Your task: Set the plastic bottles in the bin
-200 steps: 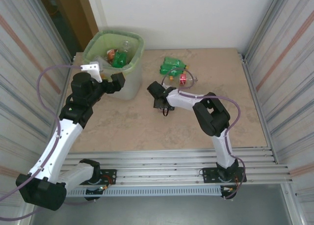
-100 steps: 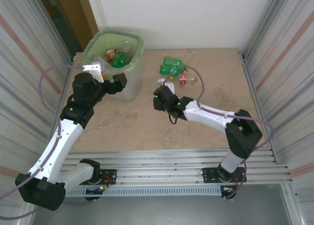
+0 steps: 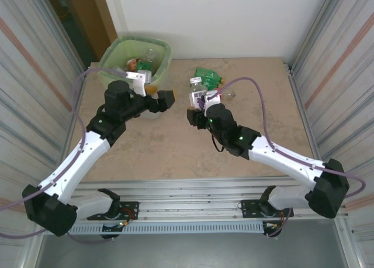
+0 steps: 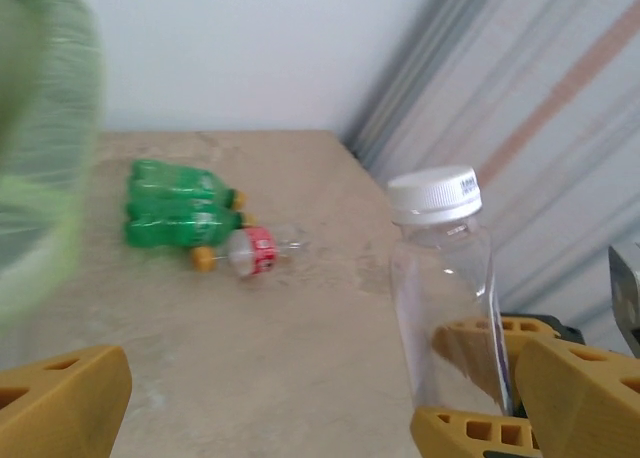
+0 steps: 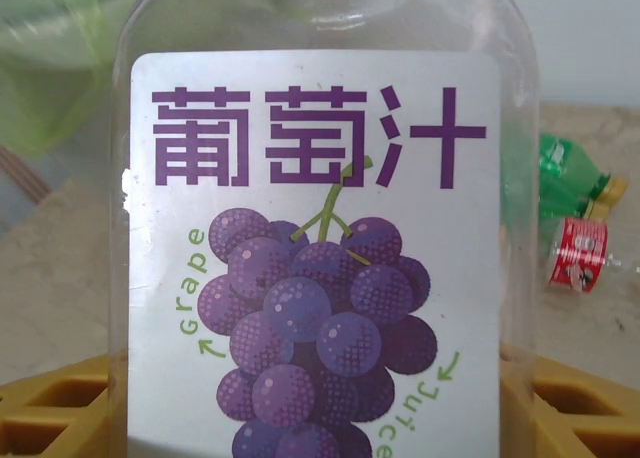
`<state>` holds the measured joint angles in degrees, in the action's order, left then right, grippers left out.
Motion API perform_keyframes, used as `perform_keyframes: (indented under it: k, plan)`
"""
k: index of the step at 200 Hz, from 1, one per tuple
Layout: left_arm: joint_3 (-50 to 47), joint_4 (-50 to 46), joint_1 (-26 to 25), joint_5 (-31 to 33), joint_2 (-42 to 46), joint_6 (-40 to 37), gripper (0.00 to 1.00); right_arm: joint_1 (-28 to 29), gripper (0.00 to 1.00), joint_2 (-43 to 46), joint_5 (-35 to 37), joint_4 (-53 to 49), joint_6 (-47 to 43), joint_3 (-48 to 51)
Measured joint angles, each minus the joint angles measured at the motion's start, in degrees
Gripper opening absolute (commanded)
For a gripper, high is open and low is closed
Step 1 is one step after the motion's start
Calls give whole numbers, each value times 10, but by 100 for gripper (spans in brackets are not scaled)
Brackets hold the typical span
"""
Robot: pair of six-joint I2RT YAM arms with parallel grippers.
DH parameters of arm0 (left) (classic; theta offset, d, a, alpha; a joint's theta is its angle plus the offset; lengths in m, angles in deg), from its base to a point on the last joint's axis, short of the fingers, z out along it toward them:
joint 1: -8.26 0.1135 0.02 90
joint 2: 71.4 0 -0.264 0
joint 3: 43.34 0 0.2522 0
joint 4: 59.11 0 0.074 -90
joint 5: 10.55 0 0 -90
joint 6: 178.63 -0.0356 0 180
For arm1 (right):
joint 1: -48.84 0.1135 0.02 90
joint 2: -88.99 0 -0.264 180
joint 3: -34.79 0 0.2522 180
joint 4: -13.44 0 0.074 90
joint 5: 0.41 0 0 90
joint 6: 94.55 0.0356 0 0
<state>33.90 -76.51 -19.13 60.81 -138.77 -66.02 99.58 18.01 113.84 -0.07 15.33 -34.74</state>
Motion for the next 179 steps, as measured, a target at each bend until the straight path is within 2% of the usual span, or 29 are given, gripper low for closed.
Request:
perform_keyframes:
  k: [45,81,117,139,179]
  plan:
    - [28,42,-45,-54,-57,23,99,6,26,28,-2,30,-30,12]
    - [38,63,-58,-75,-81,39,99,12,26,29,-4,41,-46,12]
    - [45,99,-65,-92,-113,67,92,22,26,29,-4,46,-61,12]
    - [45,110,-65,-102,-123,80,84,25,26,29,-4,47,-70,12]
    - [45,131,-65,-116,-129,99,58,26,27,29,-4,47,-73,12]
